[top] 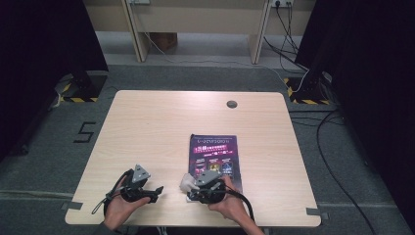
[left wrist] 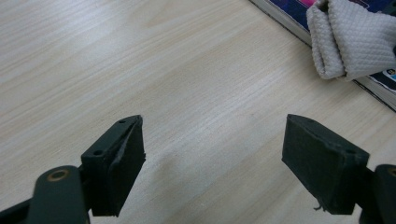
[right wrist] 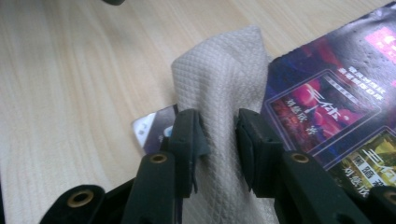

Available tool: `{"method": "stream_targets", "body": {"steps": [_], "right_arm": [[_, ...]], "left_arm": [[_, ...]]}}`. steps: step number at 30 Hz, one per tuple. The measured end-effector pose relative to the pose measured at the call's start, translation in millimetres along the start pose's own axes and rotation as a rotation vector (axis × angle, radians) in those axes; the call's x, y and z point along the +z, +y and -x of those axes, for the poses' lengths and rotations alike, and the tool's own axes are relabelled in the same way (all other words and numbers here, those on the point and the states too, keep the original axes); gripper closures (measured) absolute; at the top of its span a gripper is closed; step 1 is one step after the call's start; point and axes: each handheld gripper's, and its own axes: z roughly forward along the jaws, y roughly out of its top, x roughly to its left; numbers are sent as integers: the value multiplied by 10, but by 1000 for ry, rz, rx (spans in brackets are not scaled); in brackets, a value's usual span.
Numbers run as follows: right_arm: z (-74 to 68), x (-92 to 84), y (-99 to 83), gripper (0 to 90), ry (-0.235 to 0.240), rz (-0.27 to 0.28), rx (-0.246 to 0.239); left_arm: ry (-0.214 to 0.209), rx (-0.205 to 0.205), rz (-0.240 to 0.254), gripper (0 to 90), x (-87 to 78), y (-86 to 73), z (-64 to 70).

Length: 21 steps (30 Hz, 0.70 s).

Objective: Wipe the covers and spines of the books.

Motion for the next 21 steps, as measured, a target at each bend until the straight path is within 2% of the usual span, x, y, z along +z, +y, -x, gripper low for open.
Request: {"method": "stream_targets", "body": {"steps": [6, 9, 12, 15, 18, 20, 21], "right_arm": [[-188, 11, 27, 690, 37, -1, -31], [-215, 14, 36, 700, 38, -2, -47], [-210, 13, 39, 701, 46, -4, -47], [-146, 12, 32, 707, 52, -2, -28], [-32, -8, 1, 710, 17, -1, -5], [-13, -18, -9, 709, 17, -3, 18], [-32, -14, -3, 707, 8, -5, 4]], "left_arm": [[9, -8, 1, 202, 6, 2, -25], [8, -3, -2, 202, 3, -1, -23], [7, -3, 3, 203, 7, -2, -16], [7, -4, -3, 203, 13, 1, -21], [6, 0, -1, 203, 15, 2, -15], [12, 4, -3, 203, 12, -1, -10], [11, 5, -4, 202, 13, -2, -13]]}}
